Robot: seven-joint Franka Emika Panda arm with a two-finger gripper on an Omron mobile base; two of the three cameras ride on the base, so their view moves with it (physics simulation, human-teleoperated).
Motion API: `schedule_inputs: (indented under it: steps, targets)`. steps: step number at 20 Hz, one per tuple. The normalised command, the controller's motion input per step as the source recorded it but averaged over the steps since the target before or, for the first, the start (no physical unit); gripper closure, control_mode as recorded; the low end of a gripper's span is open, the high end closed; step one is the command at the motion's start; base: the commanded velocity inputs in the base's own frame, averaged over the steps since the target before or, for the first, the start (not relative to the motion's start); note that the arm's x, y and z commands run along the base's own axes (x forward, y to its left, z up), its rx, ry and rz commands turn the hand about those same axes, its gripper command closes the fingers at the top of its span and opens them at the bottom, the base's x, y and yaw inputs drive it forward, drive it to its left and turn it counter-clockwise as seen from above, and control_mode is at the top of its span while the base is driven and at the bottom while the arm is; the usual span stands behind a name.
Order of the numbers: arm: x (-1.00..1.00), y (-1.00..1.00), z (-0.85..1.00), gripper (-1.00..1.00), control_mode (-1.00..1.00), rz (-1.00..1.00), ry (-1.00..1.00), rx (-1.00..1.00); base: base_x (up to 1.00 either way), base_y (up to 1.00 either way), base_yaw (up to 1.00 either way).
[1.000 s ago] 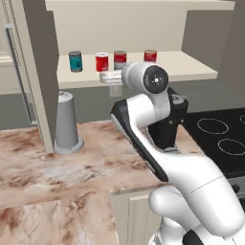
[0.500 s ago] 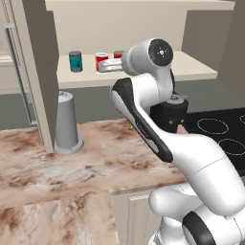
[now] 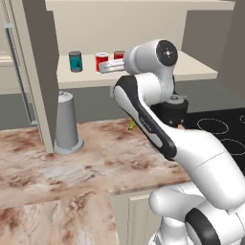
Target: Stack two cans on top of the other two cans in the cabinet.
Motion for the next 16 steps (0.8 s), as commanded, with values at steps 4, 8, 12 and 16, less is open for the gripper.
schedule_inputs:
  steps: [4,8,12,16]
  targets:
    - [0.18,0.06,0.0,-1.0,-1.0,0.0,0.01,0.0,0.0,0.0,0.0]
    - [0.12,0.02,0.0,-1.0,-1.0,0.0,0.04,0.0,0.0,0.0,0.0]
    - [0.15,0.0,0.07,-1.0,-1.0,0.0,0.01,0.04,0.0,0.0,0.0]
    - [0.13,0.0,0.02,-1.0,-1.0,0.0,0.0,0.04,0.0,0.0,0.0]
